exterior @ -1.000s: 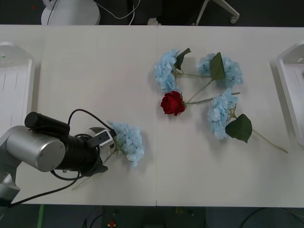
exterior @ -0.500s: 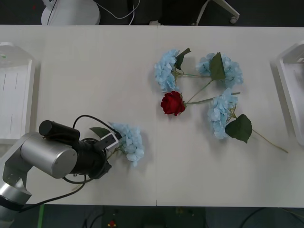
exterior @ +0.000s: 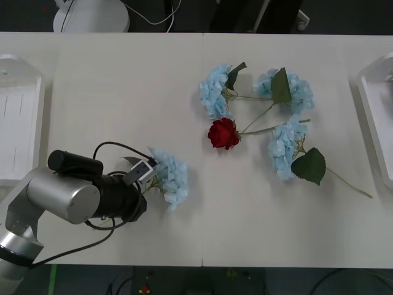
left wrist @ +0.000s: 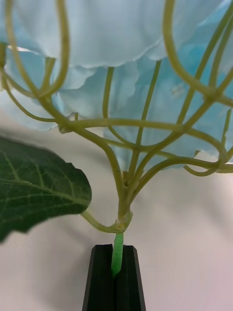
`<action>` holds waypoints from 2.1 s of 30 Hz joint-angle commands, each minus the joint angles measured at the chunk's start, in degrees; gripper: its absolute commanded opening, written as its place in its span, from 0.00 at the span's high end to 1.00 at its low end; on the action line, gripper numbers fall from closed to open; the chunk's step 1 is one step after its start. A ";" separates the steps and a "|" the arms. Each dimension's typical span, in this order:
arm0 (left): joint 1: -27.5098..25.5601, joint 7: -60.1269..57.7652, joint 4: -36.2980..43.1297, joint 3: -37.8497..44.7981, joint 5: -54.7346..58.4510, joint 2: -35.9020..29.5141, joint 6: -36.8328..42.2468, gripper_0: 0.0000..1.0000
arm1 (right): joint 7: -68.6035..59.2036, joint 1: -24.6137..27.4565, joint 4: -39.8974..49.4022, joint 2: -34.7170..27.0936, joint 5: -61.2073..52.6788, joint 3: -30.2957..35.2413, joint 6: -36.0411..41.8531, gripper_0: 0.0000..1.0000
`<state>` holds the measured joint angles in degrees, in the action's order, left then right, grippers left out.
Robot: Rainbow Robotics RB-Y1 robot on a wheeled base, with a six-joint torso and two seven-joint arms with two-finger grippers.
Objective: Put the red flowers into the right box and the blue flowers into the left box
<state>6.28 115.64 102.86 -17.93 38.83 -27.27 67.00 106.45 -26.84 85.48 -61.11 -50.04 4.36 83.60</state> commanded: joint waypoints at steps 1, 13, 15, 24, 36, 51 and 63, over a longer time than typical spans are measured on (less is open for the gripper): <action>5.15 -3.75 2.26 11.69 10.13 0.20 1.91 1.00 | 4.03 -0.06 6.28 -1.46 -3.31 -10.07 0.07 0.10; 14.20 -6.92 -1.34 40.43 13.73 -6.22 10.61 1.00 | 8.51 0.03 10.67 5.92 -2.96 -18.68 -0.28 0.10; 14.99 -7.09 -4.07 44.39 13.38 -8.41 10.61 1.00 | 8.51 0.03 10.67 6.80 -1.73 -20.97 -1.16 0.10; 15.52 -5.86 -20.68 52.30 11.18 -15.27 0.06 1.00 | 8.51 0.12 6.54 10.49 0.46 -28.61 -8.72 0.10; 16.93 -4.28 -34.83 51.24 0.55 -16.76 -13.74 1.00 | 8.86 0.03 -1.10 16.47 0.11 -28.61 -14.16 0.10; 20.18 -4.02 -37.47 48.17 9.25 -16.76 -13.12 0.26 | 8.86 0.12 -3.21 17.87 -0.06 -28.61 -15.57 0.94; 23.17 -3.14 -30.96 40.61 34.91 -14.74 -0.73 0.25 | 9.12 0.03 -2.16 17.17 -0.94 -28.70 -16.27 1.00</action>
<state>27.25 111.69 67.77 25.97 70.35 -40.79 65.33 114.08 -26.81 81.98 -44.11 -50.16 -24.81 68.19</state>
